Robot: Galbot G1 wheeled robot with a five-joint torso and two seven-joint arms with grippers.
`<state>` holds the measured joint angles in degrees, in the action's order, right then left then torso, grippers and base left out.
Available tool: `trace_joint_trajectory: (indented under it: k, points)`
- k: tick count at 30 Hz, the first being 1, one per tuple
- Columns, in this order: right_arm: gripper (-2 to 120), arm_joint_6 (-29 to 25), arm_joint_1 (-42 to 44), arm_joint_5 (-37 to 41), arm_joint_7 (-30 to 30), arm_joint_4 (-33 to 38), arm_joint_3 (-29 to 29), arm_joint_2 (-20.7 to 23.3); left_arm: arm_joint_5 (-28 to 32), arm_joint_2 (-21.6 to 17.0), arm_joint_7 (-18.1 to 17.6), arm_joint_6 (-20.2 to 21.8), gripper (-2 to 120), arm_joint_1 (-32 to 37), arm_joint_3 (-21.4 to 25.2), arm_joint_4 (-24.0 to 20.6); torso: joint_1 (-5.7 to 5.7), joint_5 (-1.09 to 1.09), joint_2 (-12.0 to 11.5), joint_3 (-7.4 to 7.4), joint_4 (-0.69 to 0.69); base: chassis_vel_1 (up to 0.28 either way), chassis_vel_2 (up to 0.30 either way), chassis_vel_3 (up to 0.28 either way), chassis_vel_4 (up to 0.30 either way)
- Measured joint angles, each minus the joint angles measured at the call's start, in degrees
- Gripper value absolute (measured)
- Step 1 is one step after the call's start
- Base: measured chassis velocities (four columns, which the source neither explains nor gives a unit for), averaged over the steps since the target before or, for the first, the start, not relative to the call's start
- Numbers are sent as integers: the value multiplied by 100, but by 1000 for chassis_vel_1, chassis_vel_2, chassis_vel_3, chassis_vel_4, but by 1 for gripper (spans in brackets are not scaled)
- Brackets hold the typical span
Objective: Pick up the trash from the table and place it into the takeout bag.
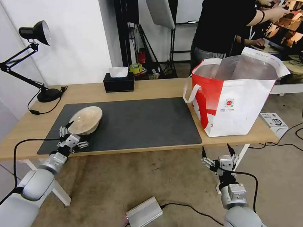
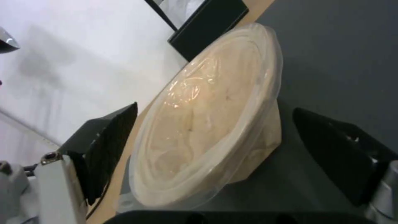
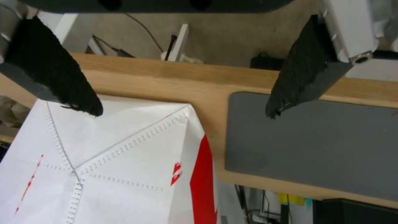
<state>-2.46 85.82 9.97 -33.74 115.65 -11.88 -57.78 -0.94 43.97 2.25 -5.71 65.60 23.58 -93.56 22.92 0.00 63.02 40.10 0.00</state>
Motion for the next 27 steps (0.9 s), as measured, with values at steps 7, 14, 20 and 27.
trace_joint_trajectory:
  k: [7,14,20,27]
  points:
    - [100,-1,32,-30,-2,0,4,-24,0,-6,1,-2,100,-42,-73,43,0,0,0,0,0,0,0,0,0]
    - [100,-9,70,-65,-5,2,12,-60,-3,-28,3,-3,100,-79,-111,97,0,0,0,0,0,0,0,0,0]
    - [100,-11,73,-76,-7,2,20,-78,-4,-38,3,-4,87,-95,-112,142,0,0,0,0,0,0,0,0,0]
    - [100,-14,83,-96,-9,2,39,-126,-4,-87,12,-13,81,9,-16,143,0,0,0,0,0,0,0,0,0]
